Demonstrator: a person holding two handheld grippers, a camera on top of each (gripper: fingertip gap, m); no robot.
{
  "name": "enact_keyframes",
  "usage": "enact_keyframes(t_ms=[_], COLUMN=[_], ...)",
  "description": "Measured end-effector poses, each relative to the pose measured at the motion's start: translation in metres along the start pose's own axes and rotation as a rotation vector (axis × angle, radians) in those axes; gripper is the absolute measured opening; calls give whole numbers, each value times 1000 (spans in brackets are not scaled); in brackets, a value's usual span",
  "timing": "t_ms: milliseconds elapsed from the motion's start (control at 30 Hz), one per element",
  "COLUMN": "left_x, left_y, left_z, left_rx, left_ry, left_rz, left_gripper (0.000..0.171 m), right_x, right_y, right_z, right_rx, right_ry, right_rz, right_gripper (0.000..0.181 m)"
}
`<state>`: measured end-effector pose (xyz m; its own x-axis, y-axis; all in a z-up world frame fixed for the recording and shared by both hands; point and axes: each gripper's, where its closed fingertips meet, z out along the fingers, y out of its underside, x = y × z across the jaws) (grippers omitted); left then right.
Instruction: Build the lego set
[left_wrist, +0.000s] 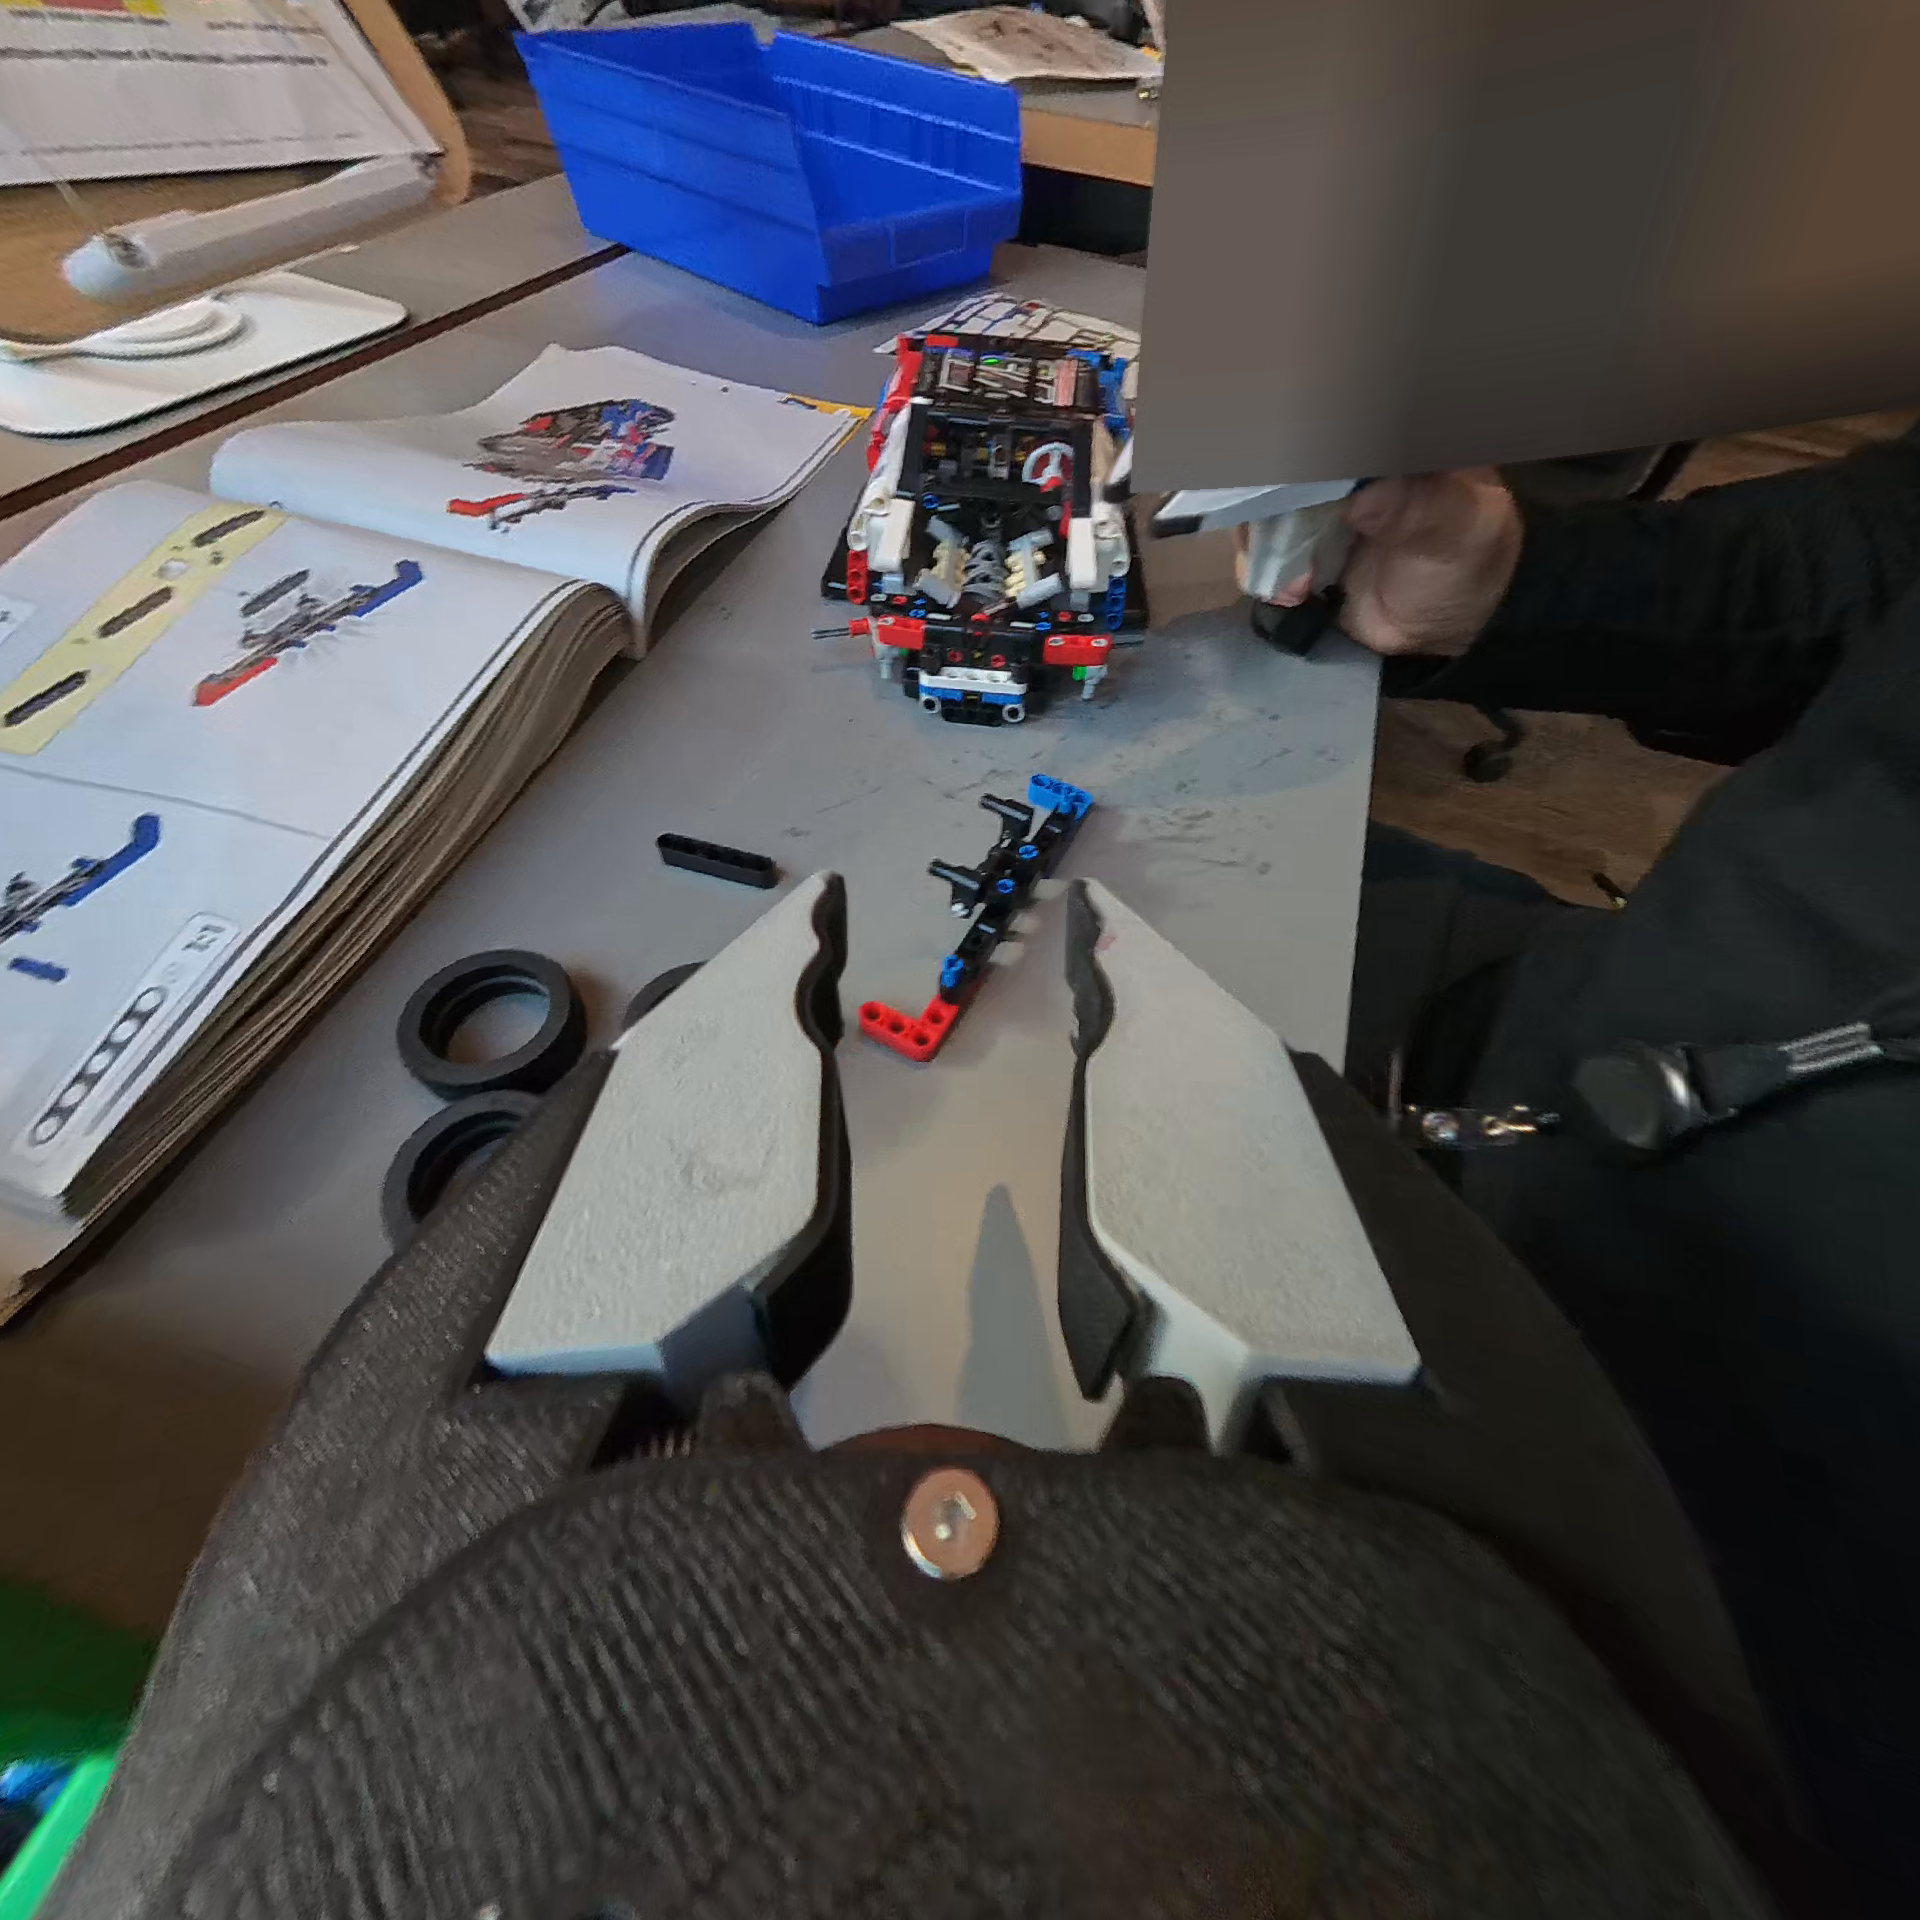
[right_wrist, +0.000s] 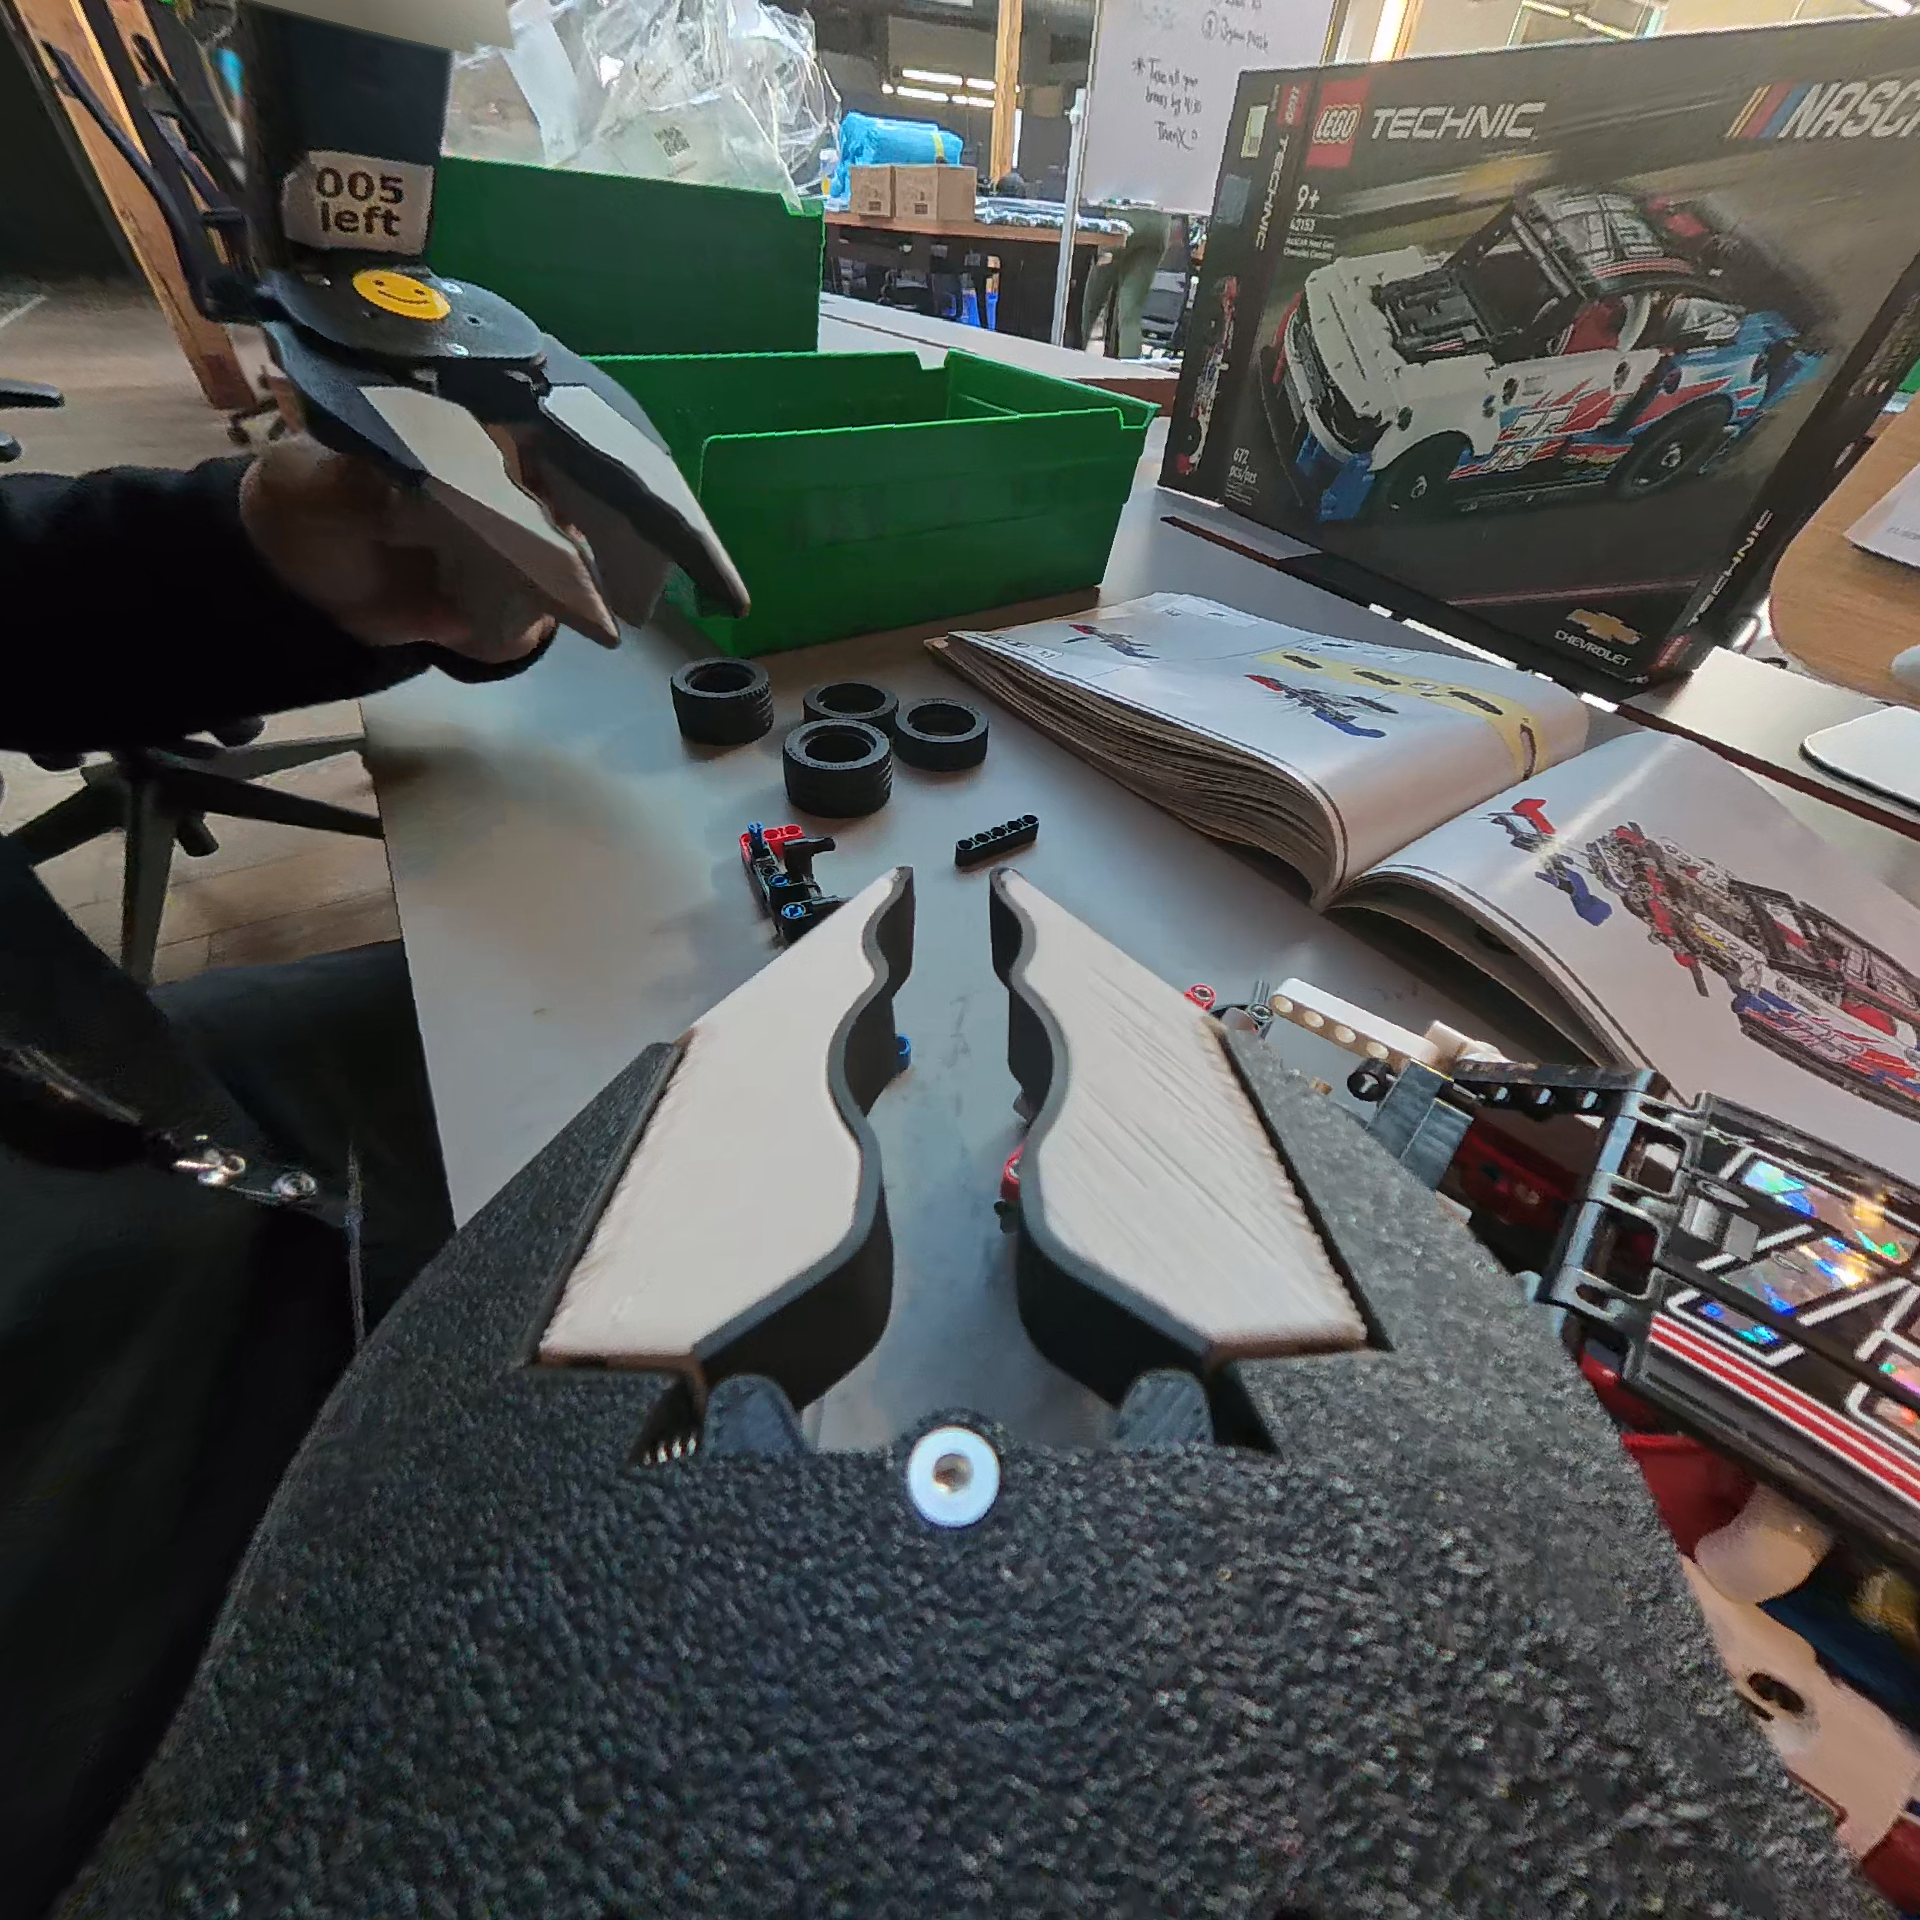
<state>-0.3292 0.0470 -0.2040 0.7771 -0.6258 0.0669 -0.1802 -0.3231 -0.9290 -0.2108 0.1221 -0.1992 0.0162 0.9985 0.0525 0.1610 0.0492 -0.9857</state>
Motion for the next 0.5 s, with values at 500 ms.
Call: enact_keyframes(t_ms=[500], left_x=[-5], left_y=[52], left_z=[-42], left_rx=[-189], left_ry=[-95], left_rz=[35], left_gripper=[42], right_x=[0], right_y=[-8], right_z=[-5], right_rx=[63], right_ry=[-7], right_rz=[6], right_gripper=[8])
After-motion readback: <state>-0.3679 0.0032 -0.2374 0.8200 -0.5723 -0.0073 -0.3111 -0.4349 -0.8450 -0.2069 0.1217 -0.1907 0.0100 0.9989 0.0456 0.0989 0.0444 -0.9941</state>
